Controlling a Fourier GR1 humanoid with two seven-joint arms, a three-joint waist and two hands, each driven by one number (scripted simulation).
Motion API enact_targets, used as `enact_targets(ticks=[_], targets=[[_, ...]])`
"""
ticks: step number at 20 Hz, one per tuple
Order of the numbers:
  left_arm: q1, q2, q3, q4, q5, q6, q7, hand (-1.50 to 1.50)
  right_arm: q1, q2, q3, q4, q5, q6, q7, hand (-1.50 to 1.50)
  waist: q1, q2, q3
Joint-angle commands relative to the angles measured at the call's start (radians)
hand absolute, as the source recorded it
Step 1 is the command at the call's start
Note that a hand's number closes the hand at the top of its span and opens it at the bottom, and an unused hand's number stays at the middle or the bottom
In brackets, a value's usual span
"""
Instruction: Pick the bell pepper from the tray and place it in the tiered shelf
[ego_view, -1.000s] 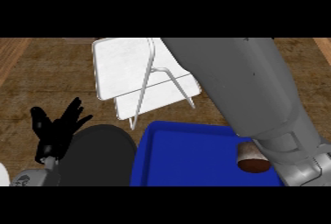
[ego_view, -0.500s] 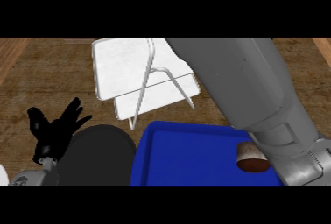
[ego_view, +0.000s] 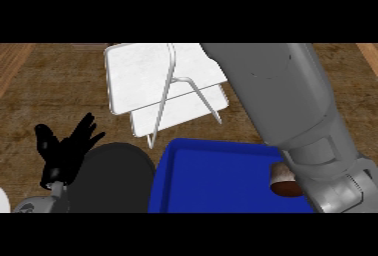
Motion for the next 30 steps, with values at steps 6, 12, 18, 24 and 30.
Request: enact_targets(ticks=[6,12,18,24,30], targets=[[-0.012,-0.021,-0.015,0.038,-0.018,0.003,0.026,0.0,-0.041,0.026,-0.169,-0.016,-0.177,-0.153,0.018,-1.5,0.004,0.005,-0.006],[0.023,-0.005,0.008,0.024,0.002,-0.023,0.027,0.0,-0.052,-0.063,-0.239,-0.051,-0.169,-0.235,0.042,-1.5,-0.004,0.001,-0.006],[-0.008,-0.02,0.019,0.072,-0.017,-0.001,0.007,0.0,0.008,-0.175,-0.264,-0.043,-0.116,-0.302,0.046,-1.5,-0.015,0.004,-0.006],[0.052,0.003,0.032,0.011,0.0,-0.031,0.013,0.0,0.097,-0.317,-0.378,-0.087,-0.211,-0.257,0.033,-1.5,-0.013,0.001,-0.005],[0.023,-0.026,0.011,0.023,-0.035,-0.008,0.015,0.0,0.166,-0.414,-0.419,-0.136,-0.343,-0.079,0.053,-1.5,-0.013,0.001,-0.005]])
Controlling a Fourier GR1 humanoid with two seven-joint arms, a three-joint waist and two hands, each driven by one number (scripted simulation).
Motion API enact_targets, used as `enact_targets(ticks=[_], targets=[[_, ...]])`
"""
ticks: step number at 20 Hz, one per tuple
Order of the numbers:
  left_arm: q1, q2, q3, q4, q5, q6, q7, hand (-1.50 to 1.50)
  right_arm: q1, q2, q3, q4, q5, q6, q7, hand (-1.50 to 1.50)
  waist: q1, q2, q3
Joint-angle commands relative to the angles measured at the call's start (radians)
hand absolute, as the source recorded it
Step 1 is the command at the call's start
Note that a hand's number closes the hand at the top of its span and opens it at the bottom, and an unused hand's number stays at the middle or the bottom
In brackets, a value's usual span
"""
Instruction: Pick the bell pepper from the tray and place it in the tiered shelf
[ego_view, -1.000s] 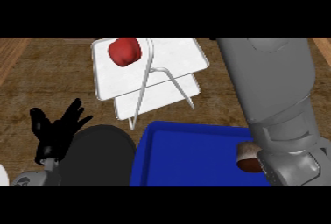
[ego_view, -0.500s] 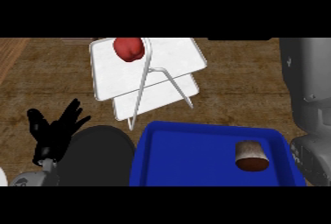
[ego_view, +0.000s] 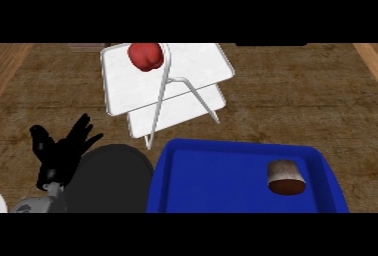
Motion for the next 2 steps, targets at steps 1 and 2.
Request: enact_targets(ticks=[1,2], targets=[[-0.022,0.009,0.003,0.047,-0.005,-0.003,0.051,0.0,0.05,-0.115,-0.052,-0.044,-0.096,0.139,0.006,-1.5,-0.008,0.004,-0.006],[0.01,-0.011,-0.017,0.012,-0.011,-0.004,0.044,0.0,0.048,-0.106,-0.045,0.004,-0.093,0.117,-0.028,-1.5,0.006,0.006,-0.007]])
